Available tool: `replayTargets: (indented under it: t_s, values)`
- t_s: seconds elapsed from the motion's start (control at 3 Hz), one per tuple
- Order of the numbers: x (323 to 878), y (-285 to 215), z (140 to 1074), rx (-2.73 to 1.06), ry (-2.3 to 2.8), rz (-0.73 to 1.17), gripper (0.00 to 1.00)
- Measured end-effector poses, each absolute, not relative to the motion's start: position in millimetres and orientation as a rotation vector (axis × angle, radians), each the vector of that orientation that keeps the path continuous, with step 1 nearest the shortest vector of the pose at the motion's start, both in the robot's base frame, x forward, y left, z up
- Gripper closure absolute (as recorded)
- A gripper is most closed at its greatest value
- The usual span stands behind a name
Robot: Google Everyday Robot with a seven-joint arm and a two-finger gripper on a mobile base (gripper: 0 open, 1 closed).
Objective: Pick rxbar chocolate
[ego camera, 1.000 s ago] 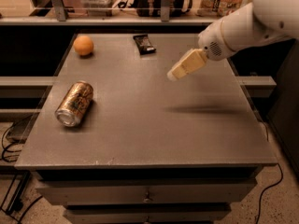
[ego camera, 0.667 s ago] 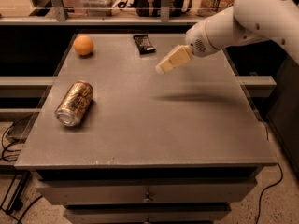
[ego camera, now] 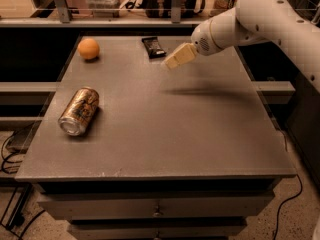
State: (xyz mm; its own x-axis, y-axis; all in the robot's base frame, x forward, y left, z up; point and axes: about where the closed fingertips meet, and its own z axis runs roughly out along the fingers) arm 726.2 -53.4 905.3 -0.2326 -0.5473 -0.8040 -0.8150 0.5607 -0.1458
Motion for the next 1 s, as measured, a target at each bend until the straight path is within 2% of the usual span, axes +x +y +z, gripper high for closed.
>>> replayTargets:
  t_s: [0.33, 1.0]
  values:
    - [732, -49, 895, -1.057, 1.949, 0.397, 0.0]
    - [776, -9, 882, -0.954, 1.899, 0.471, 0.0]
